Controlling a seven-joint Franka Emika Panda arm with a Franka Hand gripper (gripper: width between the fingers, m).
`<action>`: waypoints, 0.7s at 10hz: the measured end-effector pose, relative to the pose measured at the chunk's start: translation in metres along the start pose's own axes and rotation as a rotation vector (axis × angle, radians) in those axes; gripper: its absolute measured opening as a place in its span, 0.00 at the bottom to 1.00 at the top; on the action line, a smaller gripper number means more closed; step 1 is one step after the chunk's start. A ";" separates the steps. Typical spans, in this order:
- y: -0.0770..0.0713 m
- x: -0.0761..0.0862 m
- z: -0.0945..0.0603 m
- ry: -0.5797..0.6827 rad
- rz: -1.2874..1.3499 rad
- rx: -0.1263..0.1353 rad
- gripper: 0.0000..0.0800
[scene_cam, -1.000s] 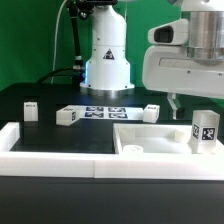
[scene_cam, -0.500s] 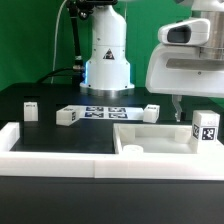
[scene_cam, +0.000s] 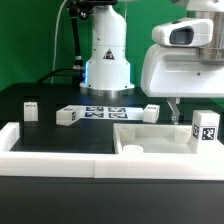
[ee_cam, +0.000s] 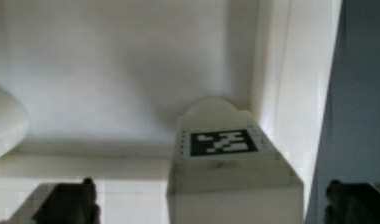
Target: Assemble one leg
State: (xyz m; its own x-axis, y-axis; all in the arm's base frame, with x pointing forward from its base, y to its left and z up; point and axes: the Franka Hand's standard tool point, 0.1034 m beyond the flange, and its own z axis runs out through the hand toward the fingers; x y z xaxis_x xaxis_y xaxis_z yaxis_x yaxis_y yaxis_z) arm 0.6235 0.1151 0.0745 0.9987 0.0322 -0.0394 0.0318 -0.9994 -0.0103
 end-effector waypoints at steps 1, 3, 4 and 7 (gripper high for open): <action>0.000 0.000 0.000 0.000 0.000 0.000 0.80; 0.000 0.000 0.000 0.000 0.028 0.000 0.39; 0.000 0.000 0.000 0.000 0.050 0.001 0.39; 0.001 0.000 0.000 0.000 0.242 0.003 0.36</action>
Offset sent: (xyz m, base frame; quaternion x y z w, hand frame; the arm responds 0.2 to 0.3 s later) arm 0.0000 0.0000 0.0000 0.0000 0.0000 0.0000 1.0000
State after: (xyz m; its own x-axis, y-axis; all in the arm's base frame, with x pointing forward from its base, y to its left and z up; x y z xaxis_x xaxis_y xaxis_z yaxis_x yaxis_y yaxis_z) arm 0.6239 0.1137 0.0747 0.9772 -0.2085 -0.0410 -0.2088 -0.9779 -0.0035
